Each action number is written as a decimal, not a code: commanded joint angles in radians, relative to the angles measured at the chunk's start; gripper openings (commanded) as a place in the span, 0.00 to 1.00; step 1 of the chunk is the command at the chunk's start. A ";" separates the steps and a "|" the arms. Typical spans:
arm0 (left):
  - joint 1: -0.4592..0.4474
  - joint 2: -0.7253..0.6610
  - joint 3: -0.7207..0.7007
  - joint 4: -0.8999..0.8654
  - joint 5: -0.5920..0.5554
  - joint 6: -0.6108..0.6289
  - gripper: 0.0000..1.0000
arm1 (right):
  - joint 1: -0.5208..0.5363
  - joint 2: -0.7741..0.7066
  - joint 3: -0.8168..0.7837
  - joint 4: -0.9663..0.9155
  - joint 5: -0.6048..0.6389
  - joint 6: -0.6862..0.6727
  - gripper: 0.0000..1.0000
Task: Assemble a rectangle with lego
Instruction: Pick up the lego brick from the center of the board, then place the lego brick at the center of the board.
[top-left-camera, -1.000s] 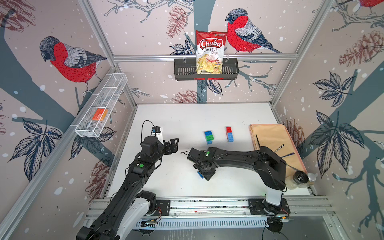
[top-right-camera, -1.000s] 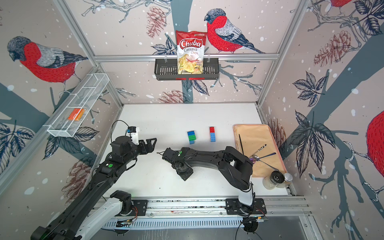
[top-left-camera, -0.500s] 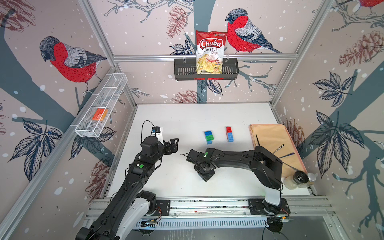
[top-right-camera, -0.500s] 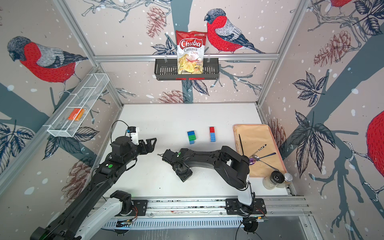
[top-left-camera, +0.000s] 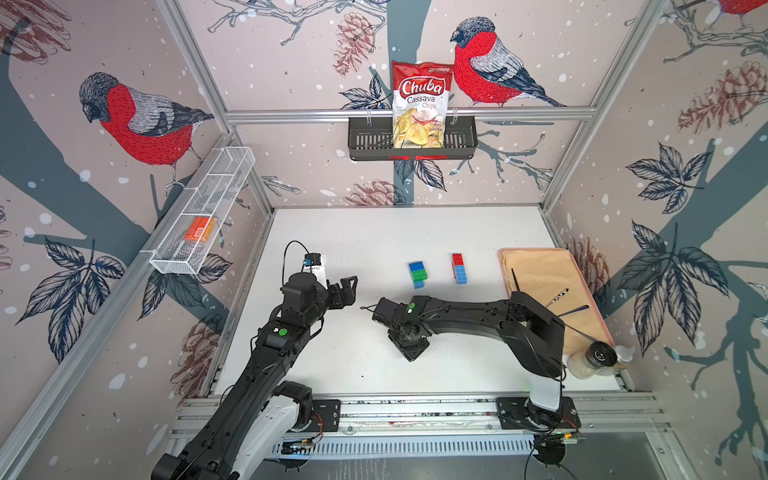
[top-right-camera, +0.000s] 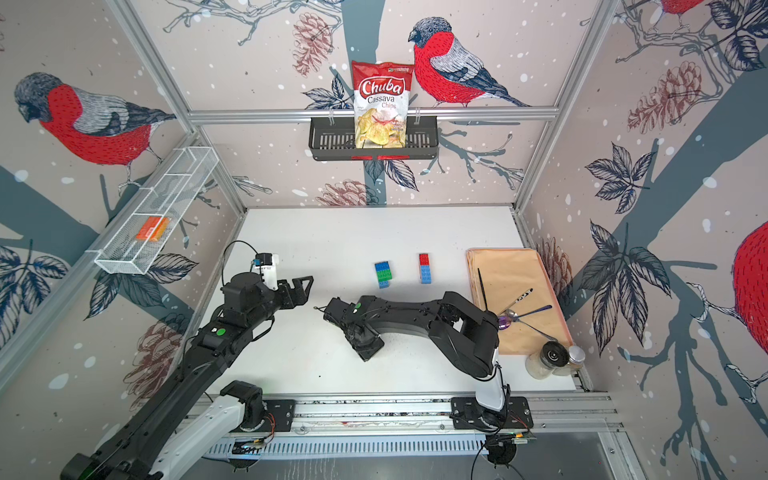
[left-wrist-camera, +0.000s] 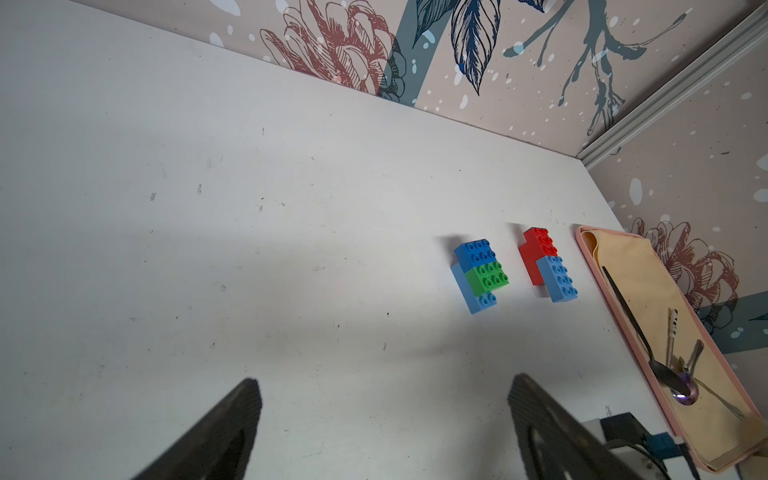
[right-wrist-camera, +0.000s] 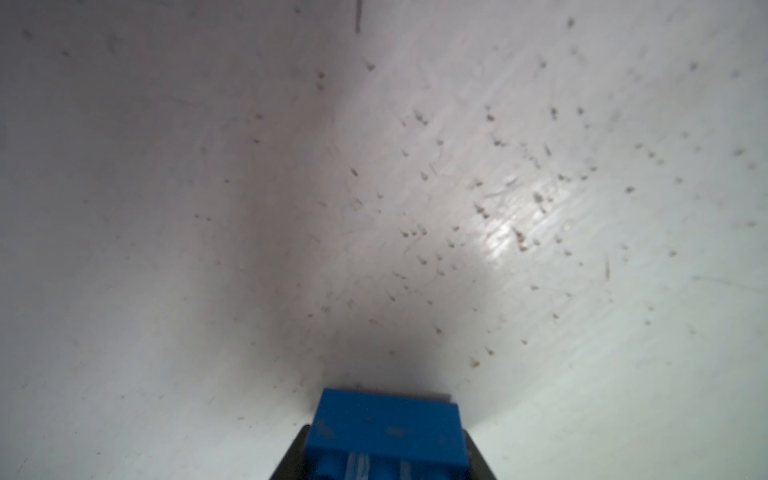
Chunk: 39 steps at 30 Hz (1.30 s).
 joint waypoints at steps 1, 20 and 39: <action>-0.002 0.006 -0.001 0.027 0.008 0.000 0.93 | -0.020 -0.026 0.016 -0.102 0.081 -0.123 0.41; -0.002 0.051 -0.005 0.042 0.078 0.023 0.93 | -0.354 -0.011 0.073 -0.161 0.215 -1.499 0.45; -0.002 0.079 -0.004 0.045 0.094 0.029 0.92 | -0.197 -0.004 -0.084 0.095 0.236 -1.568 0.66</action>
